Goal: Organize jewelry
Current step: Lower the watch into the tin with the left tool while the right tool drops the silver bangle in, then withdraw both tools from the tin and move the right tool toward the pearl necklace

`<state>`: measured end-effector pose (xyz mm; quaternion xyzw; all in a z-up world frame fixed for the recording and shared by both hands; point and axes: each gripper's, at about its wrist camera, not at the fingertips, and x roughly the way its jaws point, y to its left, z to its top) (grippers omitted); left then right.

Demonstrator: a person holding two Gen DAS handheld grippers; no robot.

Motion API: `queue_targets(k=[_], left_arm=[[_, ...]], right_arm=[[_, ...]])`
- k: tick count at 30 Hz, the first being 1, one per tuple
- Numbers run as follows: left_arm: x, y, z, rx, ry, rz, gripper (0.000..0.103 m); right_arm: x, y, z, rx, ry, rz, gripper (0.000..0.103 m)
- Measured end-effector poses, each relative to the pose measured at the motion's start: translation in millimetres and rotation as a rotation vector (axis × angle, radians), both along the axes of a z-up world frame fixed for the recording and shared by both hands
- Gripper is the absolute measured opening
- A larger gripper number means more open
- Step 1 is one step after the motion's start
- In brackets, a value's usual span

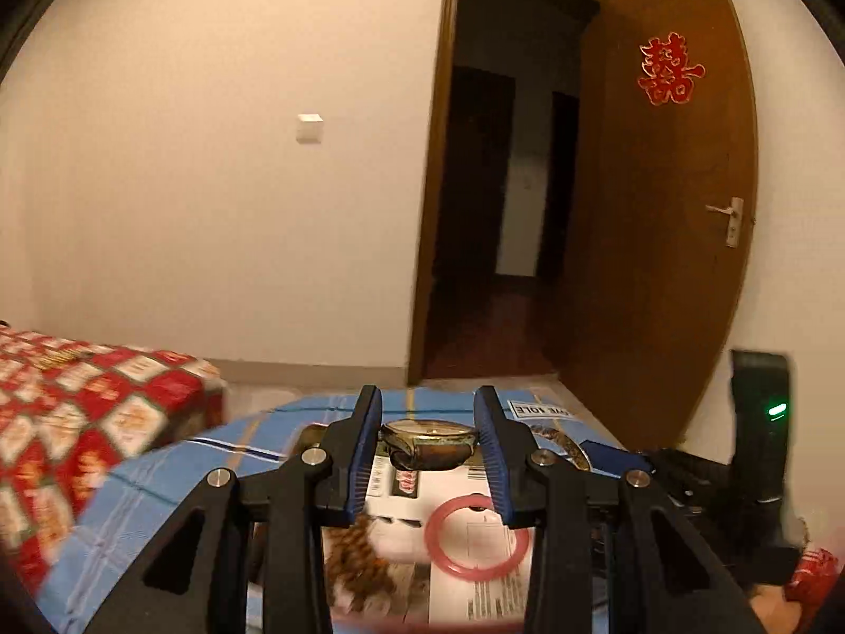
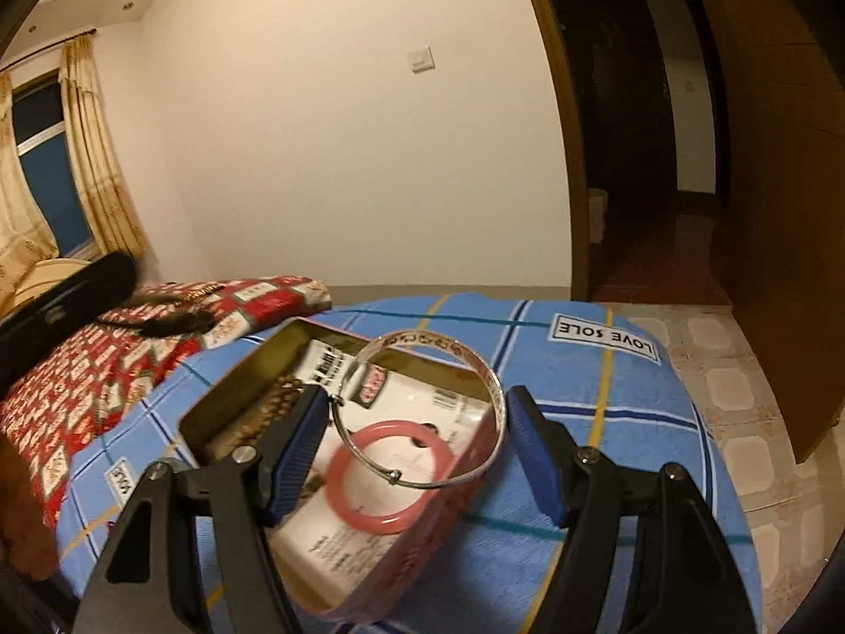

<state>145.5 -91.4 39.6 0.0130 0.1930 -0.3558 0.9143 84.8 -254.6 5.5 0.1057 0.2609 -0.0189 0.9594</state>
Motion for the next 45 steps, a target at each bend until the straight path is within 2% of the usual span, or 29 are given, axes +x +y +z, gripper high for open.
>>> queue_targets(k=[5, 7, 9, 12, 17, 21, 24, 27, 29, 31, 33, 35, 37, 41, 45], left_arm=[[35.3, -18.7, -46.7, 0.183, 0.197, 0.022, 0.038], [39.0, -20.6, -61.4, 0.257, 0.279, 0.018, 0.044], [36.9, -15.4, -67.3, 0.286, 0.299, 0.047, 0.049], [26.4, -5.8, -63.7, 0.281, 0.299, 0.083, 0.055], [-3.5, 20.4, -50.2, 0.238, 0.25, 0.154, 0.058], [-31.0, 38.6, -49.9, 0.25, 0.202, 0.245, 0.059], [-45.8, 54.3, -53.2, 0.191, 0.227, 0.288, 0.059], [-43.1, 64.4, -53.2, 0.151, 0.248, 0.318, 0.059], [-47.4, 70.5, -52.2, 0.137, 0.255, 0.332, 0.059], [-49.7, 72.0, -52.5, 0.144, 0.255, 0.341, 0.059], [-53.6, 73.7, -53.7, 0.155, 0.249, 0.348, 0.059], [-58.6, 76.1, -53.6, 0.155, 0.244, 0.346, 0.059], [-65.3, 80.4, -51.6, 0.159, 0.23, 0.354, 0.059], [-76.5, 93.1, -50.2, 0.157, 0.222, 0.388, 0.059], [-88.8, 105.8, -50.1, 0.131, 0.23, 0.396, 0.059]], right_arm=[[4.7, -2.7, -5.6, -0.006, 0.029, 0.006, 0.072], [5.3, -0.7, -7.5, -0.005, 0.043, 0.017, 0.072], [5.2, 0.3, -9.3, -0.002, 0.059, 0.026, 0.072], [6.4, 2.7, -10.6, -0.008, 0.072, 0.033, 0.072], [8.8, 7.8, -10.2, -0.026, 0.08, 0.046, 0.072], [9.5, 13.7, -9.9, -0.035, 0.082, 0.058, 0.072], [12.7, 18.8, -8.3, -0.033, 0.078, 0.072, 0.071], [21.2, 26.6, -12.0, -0.045, 0.102, 0.093, 0.071], [27.5, 32.3, -18.7, -0.052, 0.133, 0.119, 0.071], [26.1, 41.8, -21.1, -0.111, 0.135, 0.119, 0.072], [22.9, 47.2, -22.9, -0.135, 0.138, 0.133, 0.077], [15.7, 50.2, -21.2, -0.14, 0.122, 0.14, 0.089], [1.4, 49.6, -15.5, -0.145, 0.078, 0.1, 0.091], [-21.7, 37.9, -4.3, -0.074, 0.005, 0.006, 0.091], [-37.5, 25.2, -5.8, 0.04, 0.006, -0.064, 0.091]])
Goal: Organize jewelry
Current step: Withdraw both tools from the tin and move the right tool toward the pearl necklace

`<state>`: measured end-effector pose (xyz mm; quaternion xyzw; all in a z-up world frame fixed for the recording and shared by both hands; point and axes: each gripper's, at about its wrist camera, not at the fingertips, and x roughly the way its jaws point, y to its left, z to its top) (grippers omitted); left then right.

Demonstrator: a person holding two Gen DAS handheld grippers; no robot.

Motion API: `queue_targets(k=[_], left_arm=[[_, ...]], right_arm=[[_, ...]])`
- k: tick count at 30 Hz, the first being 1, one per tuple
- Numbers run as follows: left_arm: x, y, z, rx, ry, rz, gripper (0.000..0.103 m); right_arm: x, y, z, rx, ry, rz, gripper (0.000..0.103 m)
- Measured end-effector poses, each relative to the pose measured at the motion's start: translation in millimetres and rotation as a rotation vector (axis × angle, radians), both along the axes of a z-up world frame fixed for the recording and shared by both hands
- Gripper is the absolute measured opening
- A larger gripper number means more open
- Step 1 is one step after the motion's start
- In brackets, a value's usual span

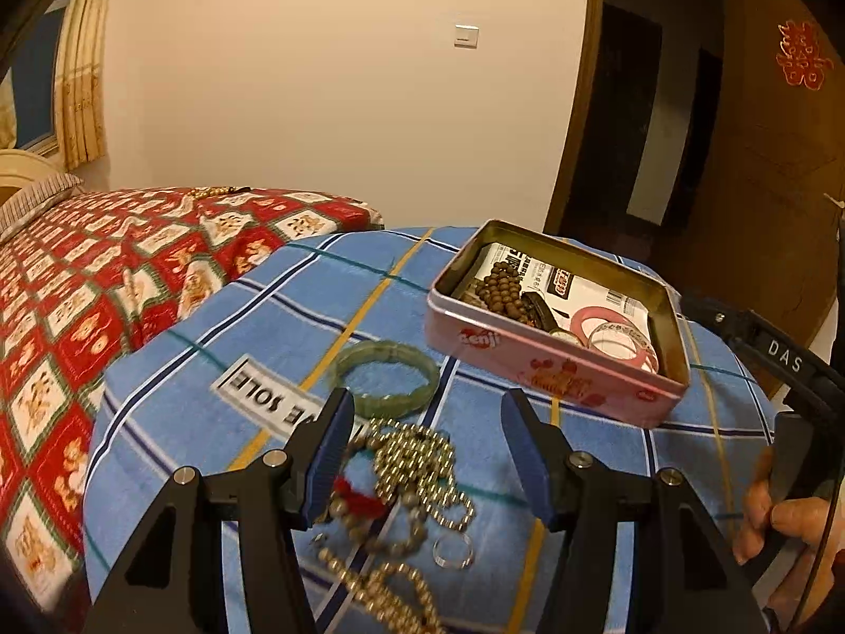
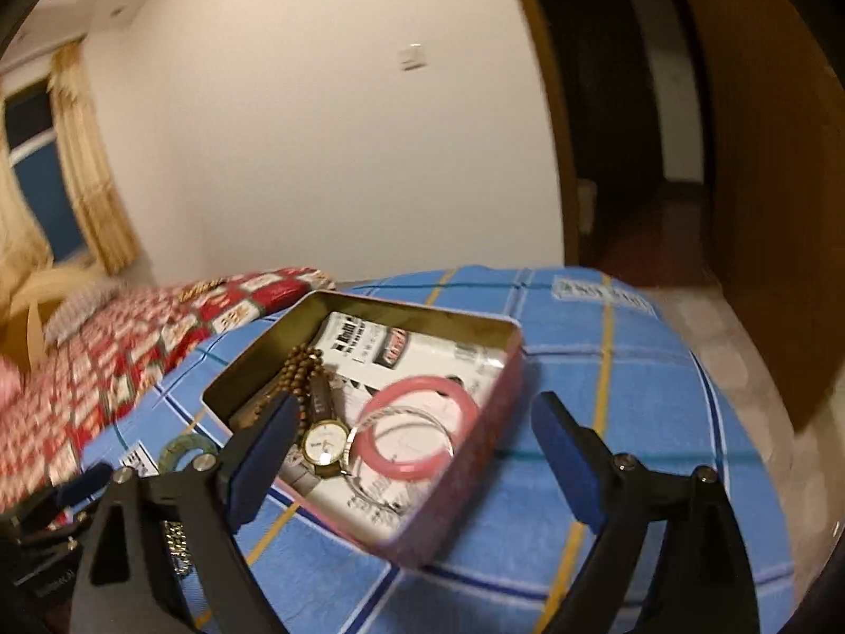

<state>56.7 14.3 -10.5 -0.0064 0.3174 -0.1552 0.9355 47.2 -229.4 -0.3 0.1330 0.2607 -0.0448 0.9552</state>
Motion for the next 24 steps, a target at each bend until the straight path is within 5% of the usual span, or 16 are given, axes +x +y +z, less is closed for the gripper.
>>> queue_targets(k=[8, 24], left_arm=[[-17.6, 25.6, -3.9, 0.019, -0.01, 0.064, 0.059], [-38.2, 78.0, -12.1, -0.002, 0.017, 0.154, 0.059]], right_arm=[[-21.1, -7.2, -4.6, 0.02, 0.006, -0.088, 0.091], [-38.7, 49.4, -10.3, -0.043, 0.019, 0.153, 0.085]])
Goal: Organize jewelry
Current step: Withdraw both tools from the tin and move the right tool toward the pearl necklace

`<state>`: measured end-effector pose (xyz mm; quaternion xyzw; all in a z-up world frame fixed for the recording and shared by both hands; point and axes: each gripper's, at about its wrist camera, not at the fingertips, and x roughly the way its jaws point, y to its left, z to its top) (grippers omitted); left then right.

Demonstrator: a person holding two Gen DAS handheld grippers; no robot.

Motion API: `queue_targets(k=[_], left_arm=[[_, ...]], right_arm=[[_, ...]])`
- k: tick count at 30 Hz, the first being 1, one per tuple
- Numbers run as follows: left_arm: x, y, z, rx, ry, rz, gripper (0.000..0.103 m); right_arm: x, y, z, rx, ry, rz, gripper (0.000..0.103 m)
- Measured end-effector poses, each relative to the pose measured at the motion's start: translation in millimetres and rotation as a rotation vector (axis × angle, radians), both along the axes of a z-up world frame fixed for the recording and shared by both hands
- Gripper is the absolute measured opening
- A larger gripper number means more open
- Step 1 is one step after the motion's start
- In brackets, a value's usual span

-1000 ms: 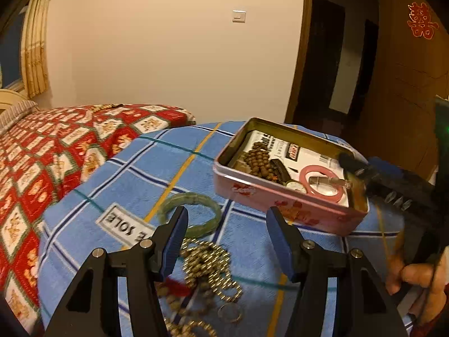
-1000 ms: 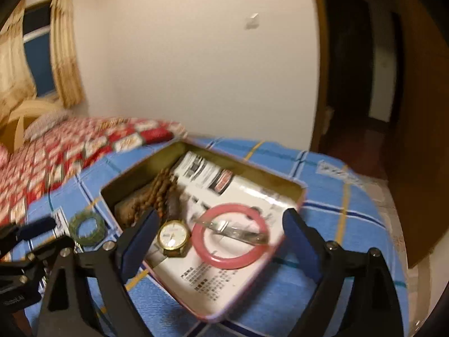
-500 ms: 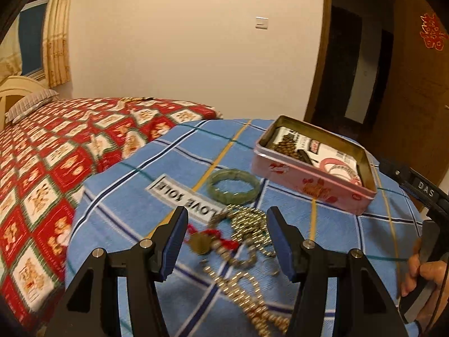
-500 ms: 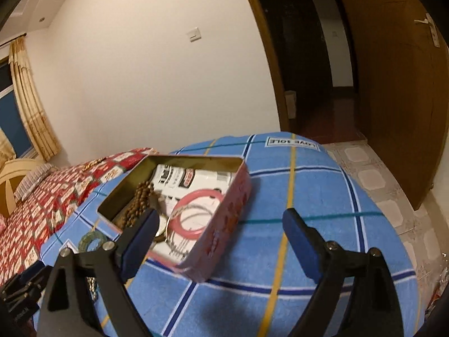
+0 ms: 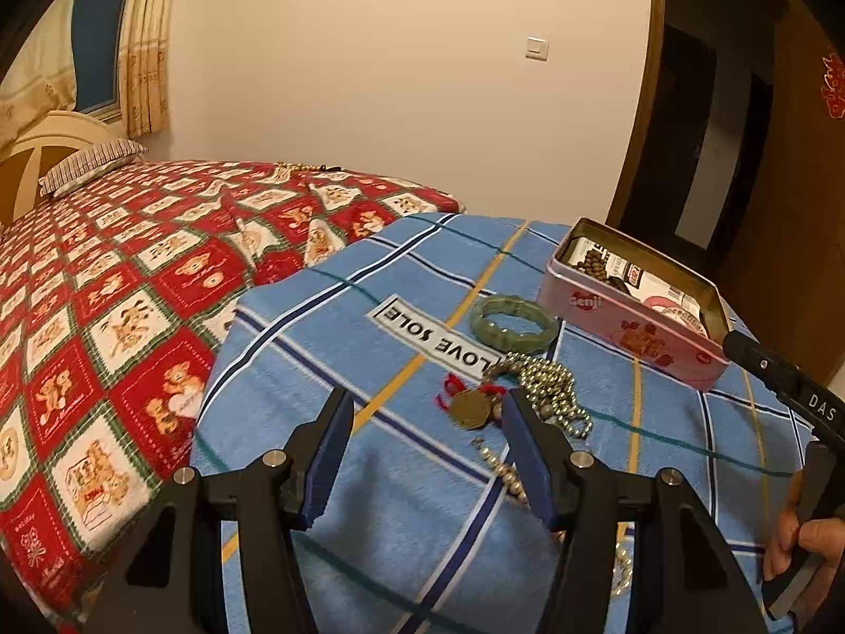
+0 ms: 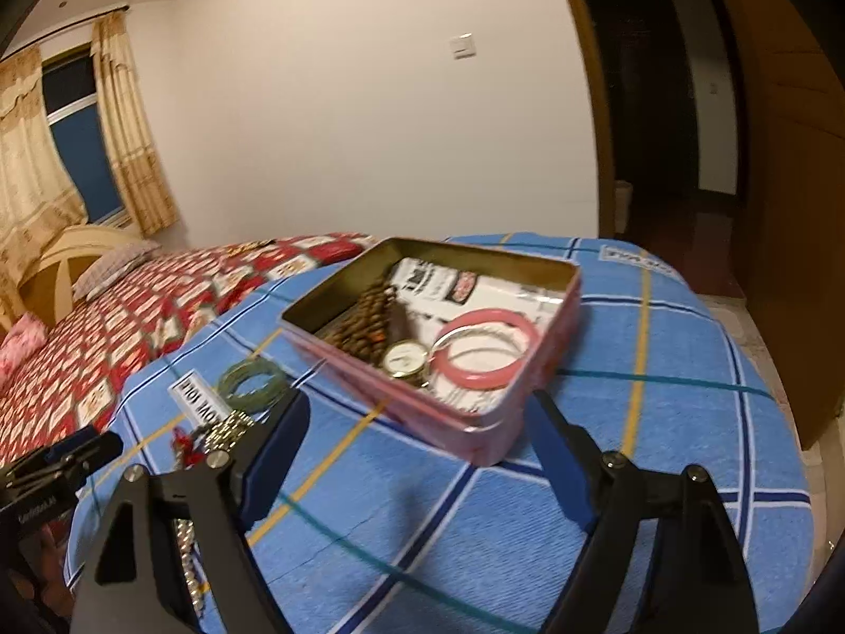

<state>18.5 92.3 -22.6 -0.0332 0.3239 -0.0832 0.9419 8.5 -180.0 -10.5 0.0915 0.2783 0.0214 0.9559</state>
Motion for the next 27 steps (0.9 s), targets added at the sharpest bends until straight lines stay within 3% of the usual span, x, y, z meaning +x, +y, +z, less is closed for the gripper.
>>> queue_targets(k=[6, 15, 23, 27], left_arm=[[-7.2, 9.4, -3.9, 0.041, -0.002, 0.013, 0.063], [-6.2, 29.5, -13.6, 0.02, 0.037, 0.063, 0.065], [-7.6, 31.5, -12.0, 0.004, 0.035, 0.066, 0.065], [-8.1, 33.8, -11.4, -0.011, 0.037, 0.068, 0.065]], right_arm=[[-2.1, 17.2, -9.5, 0.097, 0.067, 0.137, 0.083], [-7.4, 74.9, -16.0, 0.068, 0.151, 0.366, 0.076], [0.2, 138.2, -37.8, -0.077, 0.293, 0.535, 0.054], [-1.0, 159.2, -46.4, -0.179, 0.332, 0.583, 0.053]])
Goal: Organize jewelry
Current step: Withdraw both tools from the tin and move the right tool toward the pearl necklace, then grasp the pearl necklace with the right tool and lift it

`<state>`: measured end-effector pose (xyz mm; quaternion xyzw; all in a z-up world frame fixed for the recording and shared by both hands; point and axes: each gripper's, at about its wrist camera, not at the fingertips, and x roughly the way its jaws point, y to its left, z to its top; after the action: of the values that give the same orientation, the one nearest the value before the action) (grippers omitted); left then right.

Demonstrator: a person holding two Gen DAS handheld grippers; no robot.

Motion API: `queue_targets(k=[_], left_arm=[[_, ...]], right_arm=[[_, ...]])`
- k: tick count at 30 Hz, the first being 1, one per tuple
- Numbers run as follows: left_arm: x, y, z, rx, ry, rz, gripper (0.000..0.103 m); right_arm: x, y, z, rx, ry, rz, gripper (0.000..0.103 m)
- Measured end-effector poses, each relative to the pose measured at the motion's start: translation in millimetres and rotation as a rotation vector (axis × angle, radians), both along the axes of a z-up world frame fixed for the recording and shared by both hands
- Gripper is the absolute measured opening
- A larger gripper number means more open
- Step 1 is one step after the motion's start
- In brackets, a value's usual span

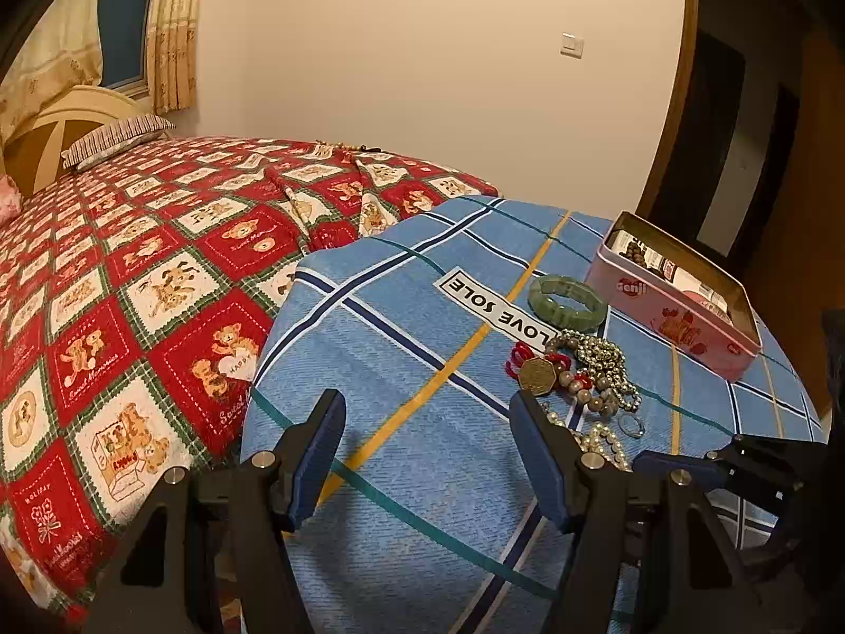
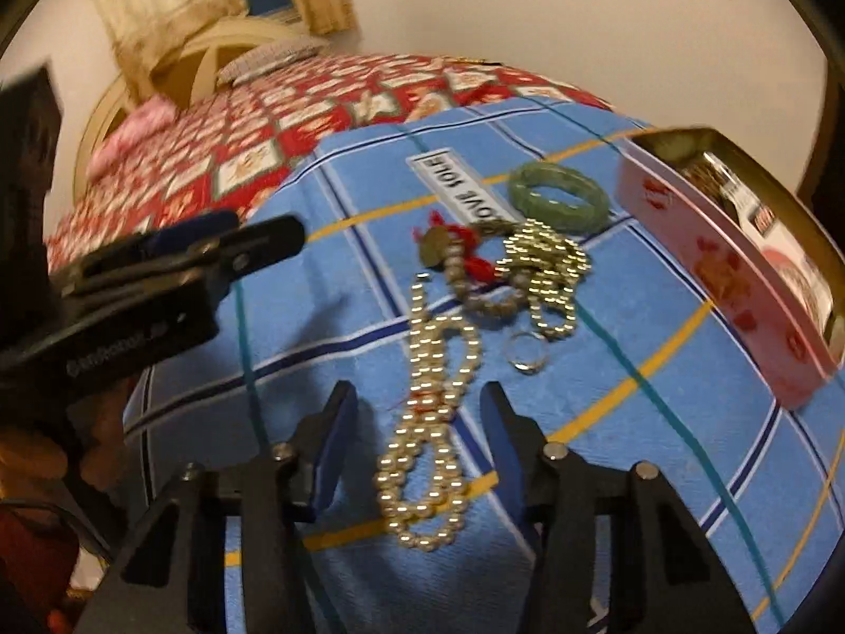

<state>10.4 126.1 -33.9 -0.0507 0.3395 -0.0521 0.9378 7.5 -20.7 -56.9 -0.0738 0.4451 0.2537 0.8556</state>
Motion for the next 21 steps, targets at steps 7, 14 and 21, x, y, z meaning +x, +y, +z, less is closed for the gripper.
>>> queue_targets(k=[7, 14, 21], left_arm=[[-2.2, 0.2, 1.8, -0.003, -0.002, -0.007, 0.065], [-3.7, -0.2, 4.5, -0.003, -0.009, -0.022, 0.065], [1.2, -10.0, -1.0, -0.015, 0.013, -0.05, 0.065]], right_arm=[[-3.3, 4.6, -0.4, -0.084, -0.039, -0.003, 0.022], [-6.3, -25.7, 9.9, 0.135, 0.011, 0.004, 0.005], [-14.7, -76.1, 34.9, 0.292, -0.064, -0.086, 0.006]])
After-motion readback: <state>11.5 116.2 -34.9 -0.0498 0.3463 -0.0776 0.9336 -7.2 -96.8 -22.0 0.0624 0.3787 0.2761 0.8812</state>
